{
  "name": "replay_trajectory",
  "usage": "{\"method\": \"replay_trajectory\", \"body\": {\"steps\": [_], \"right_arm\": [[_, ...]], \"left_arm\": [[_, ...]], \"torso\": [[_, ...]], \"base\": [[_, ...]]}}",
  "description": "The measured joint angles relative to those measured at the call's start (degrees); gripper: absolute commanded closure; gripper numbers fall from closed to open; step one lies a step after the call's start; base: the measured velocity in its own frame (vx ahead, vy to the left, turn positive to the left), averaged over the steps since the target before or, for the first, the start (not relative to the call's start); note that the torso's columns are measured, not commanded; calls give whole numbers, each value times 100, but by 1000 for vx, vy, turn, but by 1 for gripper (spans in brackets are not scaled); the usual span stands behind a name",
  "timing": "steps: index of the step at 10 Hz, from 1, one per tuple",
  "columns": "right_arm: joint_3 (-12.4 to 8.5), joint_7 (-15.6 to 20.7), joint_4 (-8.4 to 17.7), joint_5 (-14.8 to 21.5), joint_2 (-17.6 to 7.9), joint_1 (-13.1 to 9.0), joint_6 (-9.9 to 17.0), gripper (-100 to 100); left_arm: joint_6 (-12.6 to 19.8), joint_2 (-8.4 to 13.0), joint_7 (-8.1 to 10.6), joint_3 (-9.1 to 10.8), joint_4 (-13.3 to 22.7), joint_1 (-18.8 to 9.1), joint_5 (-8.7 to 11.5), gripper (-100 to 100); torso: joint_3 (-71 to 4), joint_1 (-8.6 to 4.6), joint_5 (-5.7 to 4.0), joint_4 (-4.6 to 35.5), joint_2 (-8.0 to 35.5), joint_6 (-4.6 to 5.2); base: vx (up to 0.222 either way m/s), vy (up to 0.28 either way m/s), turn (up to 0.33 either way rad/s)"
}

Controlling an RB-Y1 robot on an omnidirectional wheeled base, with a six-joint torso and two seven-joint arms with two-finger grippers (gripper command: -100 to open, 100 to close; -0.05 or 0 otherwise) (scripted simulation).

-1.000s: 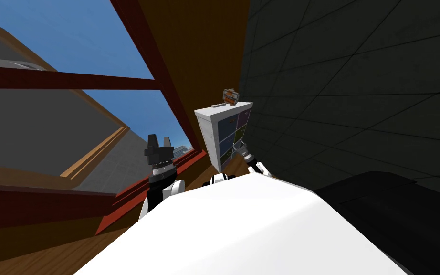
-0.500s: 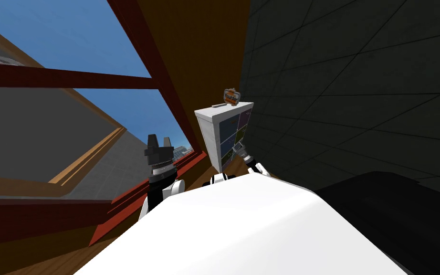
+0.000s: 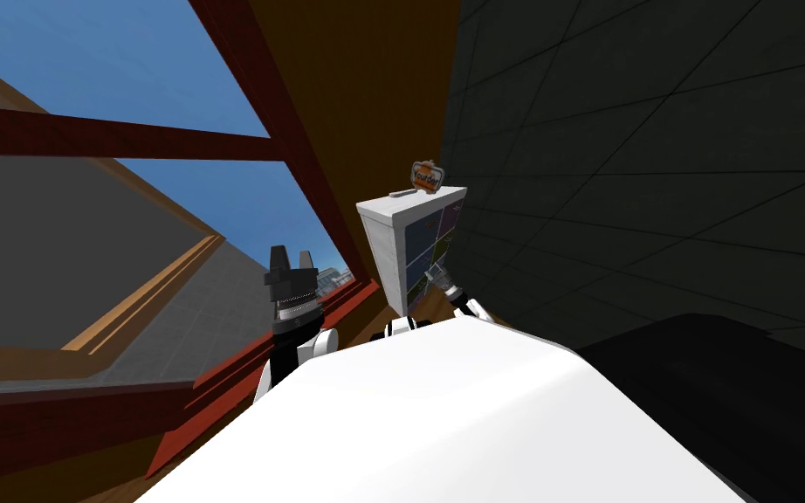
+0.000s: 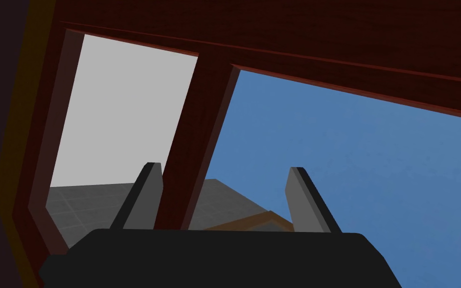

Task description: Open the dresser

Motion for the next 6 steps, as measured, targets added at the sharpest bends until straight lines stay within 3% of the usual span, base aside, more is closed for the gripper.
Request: {"method": "replay_trajectory", "body": {"steps": [6], "right_arm": [[-29, 839, 479, 233, -128, -114, -153, -100]], "left_arm": [[0, 0, 0, 0, 0, 0, 0, 0]], "torso": [[-2, -1, 0, -1, -3, 0]], "base": [[49, 31, -28]]}}
